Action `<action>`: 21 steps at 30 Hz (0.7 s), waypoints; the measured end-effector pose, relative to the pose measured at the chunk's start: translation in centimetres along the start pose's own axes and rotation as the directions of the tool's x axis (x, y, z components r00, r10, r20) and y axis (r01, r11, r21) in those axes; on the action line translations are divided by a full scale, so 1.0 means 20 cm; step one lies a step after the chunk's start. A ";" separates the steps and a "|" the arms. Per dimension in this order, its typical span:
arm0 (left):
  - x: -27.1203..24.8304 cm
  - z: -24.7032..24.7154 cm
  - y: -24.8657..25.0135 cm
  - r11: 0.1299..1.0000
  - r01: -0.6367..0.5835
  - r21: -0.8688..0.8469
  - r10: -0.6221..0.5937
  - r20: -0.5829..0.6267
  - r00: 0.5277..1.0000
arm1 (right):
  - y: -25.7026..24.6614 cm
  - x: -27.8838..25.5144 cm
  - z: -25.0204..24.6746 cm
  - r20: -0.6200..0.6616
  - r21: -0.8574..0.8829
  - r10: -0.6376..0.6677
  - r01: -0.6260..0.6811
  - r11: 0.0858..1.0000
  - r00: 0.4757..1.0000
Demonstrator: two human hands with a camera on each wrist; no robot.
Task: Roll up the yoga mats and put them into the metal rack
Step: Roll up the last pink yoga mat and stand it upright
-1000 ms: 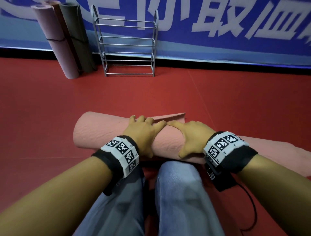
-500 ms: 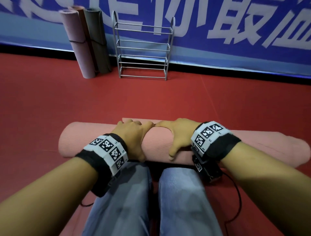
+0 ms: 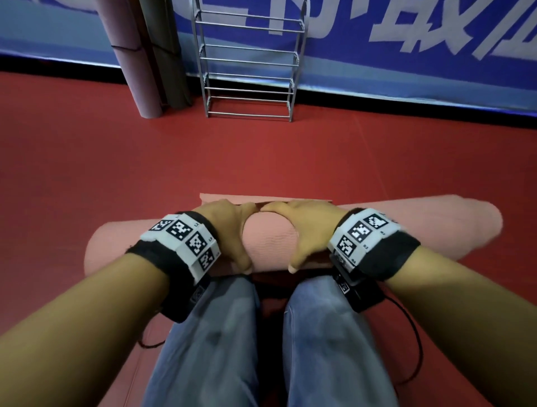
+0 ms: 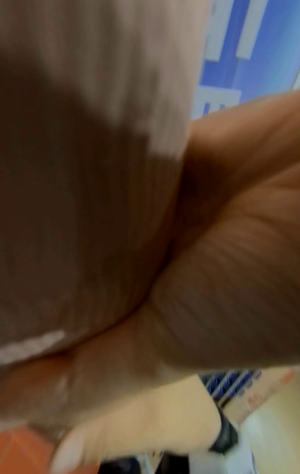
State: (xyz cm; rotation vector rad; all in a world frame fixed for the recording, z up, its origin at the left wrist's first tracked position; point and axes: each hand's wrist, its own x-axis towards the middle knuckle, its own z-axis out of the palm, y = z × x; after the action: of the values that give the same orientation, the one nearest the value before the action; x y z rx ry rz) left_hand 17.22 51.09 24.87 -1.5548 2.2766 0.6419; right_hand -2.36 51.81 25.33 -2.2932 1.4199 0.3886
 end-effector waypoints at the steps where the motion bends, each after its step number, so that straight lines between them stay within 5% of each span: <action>1: 0.00 0.01 0.00 1.000 -0.008 -0.012 0.009 0.019 1.000 | 0.00 0.01 0.04 0.034 -0.002 0.013 -0.013 1.000 0.999; 6: 0.03 0.01 0.07 0.994 -0.048 0.097 0.038 0.098 0.994 | 0.03 -0.04 0.17 0.012 0.065 0.043 -0.043 0.997 0.999; 17: 0.01 0.11 0.17 0.960 0.042 0.278 -0.035 -0.029 0.999 | 0.09 0.02 0.18 0.005 0.197 0.057 -0.057 0.979 0.998; 21: 0.04 0.07 0.16 0.975 0.055 0.213 -0.051 -0.021 0.998 | 0.10 -0.06 0.22 -0.051 0.021 0.089 -0.088 0.996 0.995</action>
State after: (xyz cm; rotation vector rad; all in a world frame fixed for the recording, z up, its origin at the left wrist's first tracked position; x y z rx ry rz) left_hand 14.07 52.21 23.91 -1.5153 2.2230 0.3582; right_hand -4.77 54.05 21.63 -2.2467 1.5483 0.3430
